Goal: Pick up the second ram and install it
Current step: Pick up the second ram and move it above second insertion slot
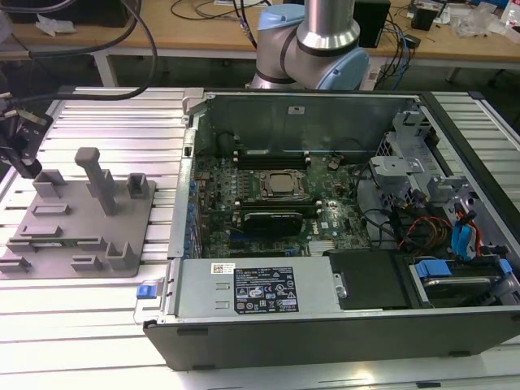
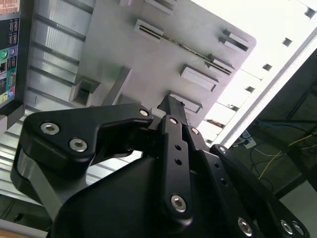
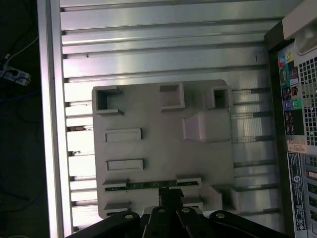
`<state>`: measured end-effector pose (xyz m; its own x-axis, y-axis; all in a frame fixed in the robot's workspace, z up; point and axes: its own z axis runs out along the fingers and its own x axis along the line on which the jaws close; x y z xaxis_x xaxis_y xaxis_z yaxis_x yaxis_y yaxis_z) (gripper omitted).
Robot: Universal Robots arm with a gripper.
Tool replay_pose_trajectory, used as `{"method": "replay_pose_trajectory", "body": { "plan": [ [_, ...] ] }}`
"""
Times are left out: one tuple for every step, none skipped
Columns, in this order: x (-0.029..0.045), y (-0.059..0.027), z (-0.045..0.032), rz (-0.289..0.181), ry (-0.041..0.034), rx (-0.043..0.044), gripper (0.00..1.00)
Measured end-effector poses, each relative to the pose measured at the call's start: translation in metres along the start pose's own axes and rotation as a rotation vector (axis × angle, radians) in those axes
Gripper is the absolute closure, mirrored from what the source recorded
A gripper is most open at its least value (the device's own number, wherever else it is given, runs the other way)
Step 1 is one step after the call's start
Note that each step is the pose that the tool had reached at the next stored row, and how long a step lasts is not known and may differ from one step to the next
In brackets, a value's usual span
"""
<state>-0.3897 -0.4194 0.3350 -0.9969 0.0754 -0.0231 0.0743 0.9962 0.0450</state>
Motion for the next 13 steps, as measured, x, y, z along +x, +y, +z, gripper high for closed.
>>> {"method": "replay_pose_trajectory", "body": {
  "plan": [
    [0.0000,0.0000,0.0000,0.000,0.0000,0.0000,0.92],
    [0.0000,0.0000,0.0000,0.000,0.0000,0.0000,0.92],
    [0.0000,0.0000,0.0000,0.000,0.0000,0.0000,0.92],
    [0.0000,0.0000,0.0001,-0.002,0.0001,0.0000,0.92],
    [0.0000,0.0000,0.0001,-0.007,0.0003,-0.0001,0.92],
    [0.0000,0.0000,0.0003,-0.062,0.0028,-0.0015,0.92],
    [0.0000,0.0000,0.0005,-0.090,0.0040,-0.0021,0.92],
    [0.0000,0.0000,0.0006,-0.108,0.0049,-0.0025,0.92],
    [0.0000,0.0000,0.0007,-0.126,0.0057,-0.0029,0.92],
    [0.0000,0.0000,0.0011,-0.169,0.0075,-0.0040,0.92],
    [0.0000,-0.0001,0.0013,-0.199,0.0089,-0.0046,0.92],
    [0.0000,-0.0001,0.0018,-0.250,0.0113,-0.0058,0.92],
    [0.0000,-0.0001,0.0021,-0.294,0.0133,-0.0068,0.92]
  ]
}}
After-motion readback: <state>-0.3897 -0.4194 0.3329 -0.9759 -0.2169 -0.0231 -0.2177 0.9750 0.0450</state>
